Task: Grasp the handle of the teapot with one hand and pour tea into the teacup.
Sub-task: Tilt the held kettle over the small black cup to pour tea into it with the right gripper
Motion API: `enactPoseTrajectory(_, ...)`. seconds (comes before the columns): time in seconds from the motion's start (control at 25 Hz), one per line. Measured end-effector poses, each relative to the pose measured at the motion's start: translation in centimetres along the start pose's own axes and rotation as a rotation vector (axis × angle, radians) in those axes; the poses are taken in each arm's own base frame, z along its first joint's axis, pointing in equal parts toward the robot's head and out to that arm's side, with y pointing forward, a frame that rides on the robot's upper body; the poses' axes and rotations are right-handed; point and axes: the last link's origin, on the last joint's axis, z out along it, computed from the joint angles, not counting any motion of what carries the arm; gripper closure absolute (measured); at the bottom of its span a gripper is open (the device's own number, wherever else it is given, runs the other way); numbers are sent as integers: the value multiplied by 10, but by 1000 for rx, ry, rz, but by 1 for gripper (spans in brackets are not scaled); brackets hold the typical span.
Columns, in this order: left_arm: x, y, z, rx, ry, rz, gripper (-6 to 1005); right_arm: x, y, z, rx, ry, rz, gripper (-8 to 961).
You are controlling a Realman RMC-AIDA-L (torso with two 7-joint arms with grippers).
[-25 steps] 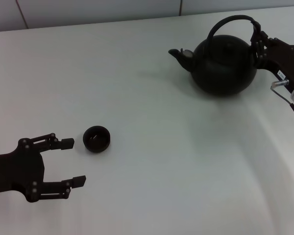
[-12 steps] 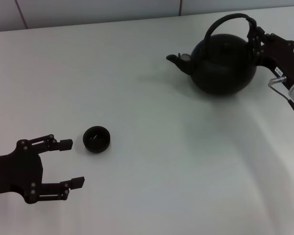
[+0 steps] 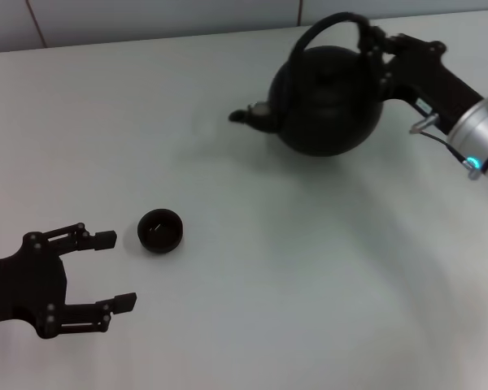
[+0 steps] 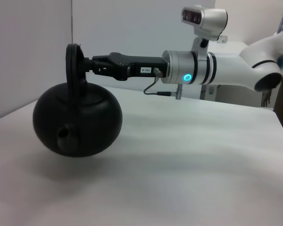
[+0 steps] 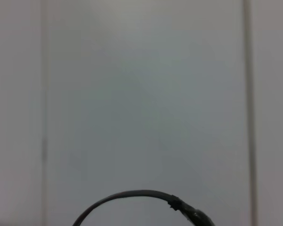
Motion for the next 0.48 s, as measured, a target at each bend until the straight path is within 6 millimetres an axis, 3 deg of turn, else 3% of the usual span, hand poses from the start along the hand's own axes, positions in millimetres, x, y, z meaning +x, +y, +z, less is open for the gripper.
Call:
enactPoseTrajectory(0.16, -2, 2, -1, 3, 0, -7, 144, -10, 13, 15, -116, -8, -85, 859)
enactPoseTrajectory(0.48, -3, 3, -1, 3, 1, -15, 144, -18, 25, 22, -226, -20, -213, 860)
